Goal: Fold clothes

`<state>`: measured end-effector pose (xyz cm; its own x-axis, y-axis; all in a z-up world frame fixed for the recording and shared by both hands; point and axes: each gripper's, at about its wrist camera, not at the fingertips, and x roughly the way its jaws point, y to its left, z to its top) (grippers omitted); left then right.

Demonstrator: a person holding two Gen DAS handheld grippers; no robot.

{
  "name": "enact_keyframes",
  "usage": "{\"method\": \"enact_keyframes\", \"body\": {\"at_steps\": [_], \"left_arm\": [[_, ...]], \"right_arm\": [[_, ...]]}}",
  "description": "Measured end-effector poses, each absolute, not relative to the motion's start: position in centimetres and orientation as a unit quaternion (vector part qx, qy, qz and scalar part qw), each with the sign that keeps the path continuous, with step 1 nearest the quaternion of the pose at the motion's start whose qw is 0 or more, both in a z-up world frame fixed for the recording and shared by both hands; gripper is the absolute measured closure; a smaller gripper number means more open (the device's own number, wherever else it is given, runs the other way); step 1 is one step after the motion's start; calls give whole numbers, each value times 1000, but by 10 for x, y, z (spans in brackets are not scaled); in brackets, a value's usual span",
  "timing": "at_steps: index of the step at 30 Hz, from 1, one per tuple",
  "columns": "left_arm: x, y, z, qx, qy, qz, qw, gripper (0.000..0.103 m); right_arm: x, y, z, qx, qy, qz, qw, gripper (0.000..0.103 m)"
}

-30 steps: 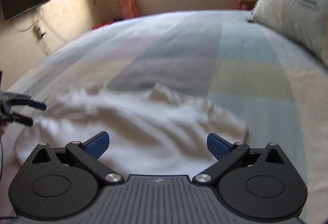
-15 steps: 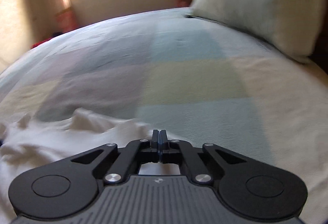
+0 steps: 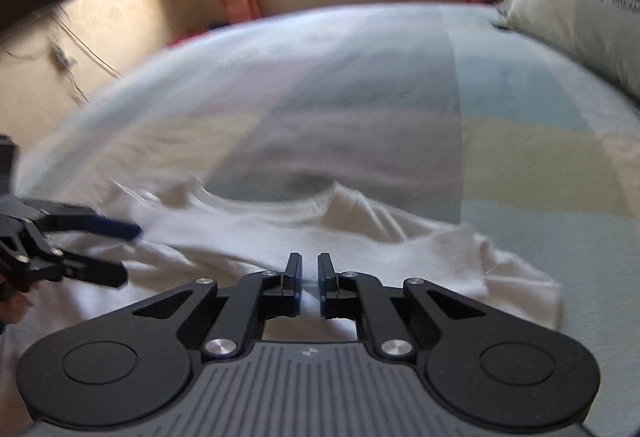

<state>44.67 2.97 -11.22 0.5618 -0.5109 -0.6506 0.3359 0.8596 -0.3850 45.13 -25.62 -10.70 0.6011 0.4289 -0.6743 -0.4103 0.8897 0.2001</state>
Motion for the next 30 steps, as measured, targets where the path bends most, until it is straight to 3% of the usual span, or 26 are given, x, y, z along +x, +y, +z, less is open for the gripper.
{"method": "enact_keyframes", "body": {"at_steps": [5, 11, 17, 21, 27, 30], "left_arm": [[453, 33, -103, -123, 391, -187, 893, 5], [386, 18, -79, -11, 361, -241, 901, 4], [303, -5, -98, 92, 339, -235, 906, 4], [292, -19, -111, 96, 364, -185, 908, 4], [260, 27, -117, 76, 408, -147, 898, 2], [249, 36, -100, 92, 399, -158, 899, 4]], "right_arm": [[455, -261, -106, 39, 371, 196, 907, 90], [383, -270, -79, -19, 348, 279, 895, 81], [307, -253, -91, -80, 353, 297, 884, 77], [287, -222, -103, -75, 351, 299, 884, 76], [262, -247, -107, -60, 362, 273, 889, 70], [256, -264, -97, -55, 363, 249, 897, 61]]}}
